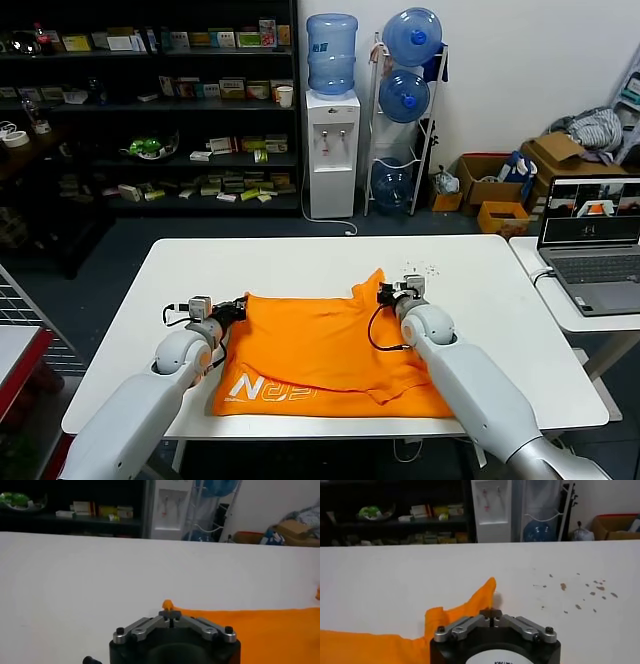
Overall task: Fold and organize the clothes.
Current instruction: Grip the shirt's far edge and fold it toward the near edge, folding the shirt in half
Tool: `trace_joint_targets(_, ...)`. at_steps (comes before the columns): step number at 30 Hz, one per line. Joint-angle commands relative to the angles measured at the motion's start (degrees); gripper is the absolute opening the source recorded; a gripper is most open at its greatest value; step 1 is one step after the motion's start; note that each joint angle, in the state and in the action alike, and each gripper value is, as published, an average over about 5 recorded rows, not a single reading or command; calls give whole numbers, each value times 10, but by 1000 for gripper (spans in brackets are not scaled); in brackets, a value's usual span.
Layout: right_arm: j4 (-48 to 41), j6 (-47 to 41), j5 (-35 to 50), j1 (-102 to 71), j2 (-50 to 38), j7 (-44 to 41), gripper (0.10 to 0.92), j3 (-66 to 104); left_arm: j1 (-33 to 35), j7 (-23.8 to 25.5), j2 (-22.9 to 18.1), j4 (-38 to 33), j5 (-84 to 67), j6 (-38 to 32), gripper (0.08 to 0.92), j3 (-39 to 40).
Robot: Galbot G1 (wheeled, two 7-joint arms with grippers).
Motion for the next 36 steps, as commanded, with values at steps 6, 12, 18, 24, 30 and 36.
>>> trace_joint_targets(6, 138, 29, 39, -59, -64, 17, 125, 11, 43, -3, 27, -85, 4, -26, 94, -36)
trace_joint_targets(12, 271, 9, 81, -151, -144, 42, 125, 37, 113, -8, 74, -182, 2, -19, 94, -59)
trace_joint_targets(18, 363, 2, 100, -241, -205, 53, 125, 72, 182, -14, 93, -253, 3, -20, 94, -79)
trace_joint_targets(24, 423, 2, 100, -325, -237, 58, 125, 117, 228, -22, 104, -302, 4, -20, 94, -84)
trace_joint_targets(30, 462, 0, 97, -383, -247, 62, 125, 157, 253, -35, 106, -328, 10, -19, 94, -83)
trace_joint_targets(36, 484, -1, 98, -418, -256, 66, 125, 179, 269, -50, 110, -343, 18, -19, 94, -83)
